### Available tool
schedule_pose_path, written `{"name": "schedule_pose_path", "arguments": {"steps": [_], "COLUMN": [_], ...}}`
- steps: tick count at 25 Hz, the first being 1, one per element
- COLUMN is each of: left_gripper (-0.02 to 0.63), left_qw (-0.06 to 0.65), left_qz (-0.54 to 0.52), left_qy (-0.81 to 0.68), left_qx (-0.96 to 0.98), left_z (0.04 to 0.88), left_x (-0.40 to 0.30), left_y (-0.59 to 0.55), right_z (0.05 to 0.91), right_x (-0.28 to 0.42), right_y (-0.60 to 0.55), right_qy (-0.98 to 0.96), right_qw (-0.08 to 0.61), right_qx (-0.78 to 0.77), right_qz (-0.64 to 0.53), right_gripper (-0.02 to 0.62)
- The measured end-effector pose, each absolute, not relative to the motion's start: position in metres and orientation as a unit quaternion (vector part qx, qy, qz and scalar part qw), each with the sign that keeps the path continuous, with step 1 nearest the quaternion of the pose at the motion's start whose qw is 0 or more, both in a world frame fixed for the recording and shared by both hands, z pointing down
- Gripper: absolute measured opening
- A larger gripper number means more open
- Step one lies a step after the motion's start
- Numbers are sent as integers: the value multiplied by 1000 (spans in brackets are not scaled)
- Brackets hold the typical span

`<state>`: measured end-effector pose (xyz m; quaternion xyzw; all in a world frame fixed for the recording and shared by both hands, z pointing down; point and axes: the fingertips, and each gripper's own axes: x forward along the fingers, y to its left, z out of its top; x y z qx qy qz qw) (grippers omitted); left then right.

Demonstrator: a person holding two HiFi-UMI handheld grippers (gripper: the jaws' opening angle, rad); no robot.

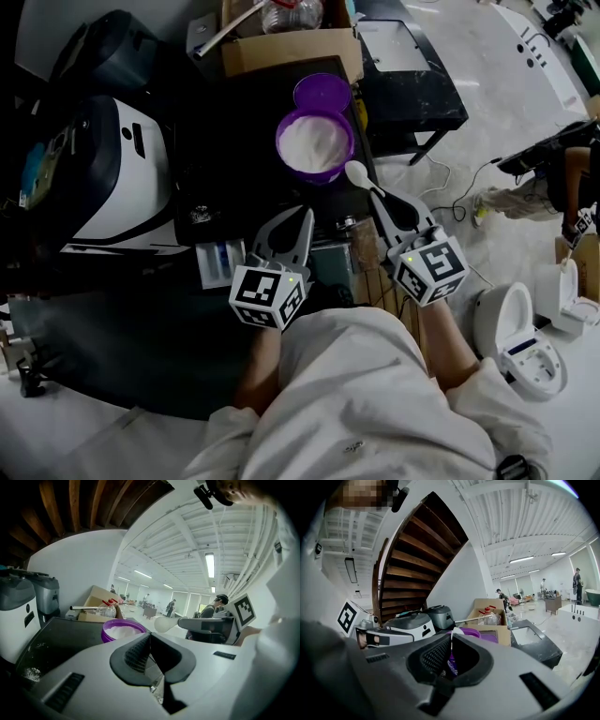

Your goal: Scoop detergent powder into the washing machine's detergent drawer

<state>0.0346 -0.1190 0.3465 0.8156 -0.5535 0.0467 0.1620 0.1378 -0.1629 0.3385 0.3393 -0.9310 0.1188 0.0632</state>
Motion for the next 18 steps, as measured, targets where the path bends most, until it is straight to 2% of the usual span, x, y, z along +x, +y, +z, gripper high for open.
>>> {"name": "schedule_pose_path", "arguments": {"steps": [18], "left_gripper": [18], "left_qw": [164], "left_qz": [49], "left_qy": [-529], "left_qx": [831], "left_z": [347], "left_x": [-5], "left_y": [-163], "right_z": [342], "right_x": [108], "right_y": [-201], "right_qy": [-917], "right_qw": [92], "right_qx": [373], "right_qz": [106], "right_gripper": [14]}}
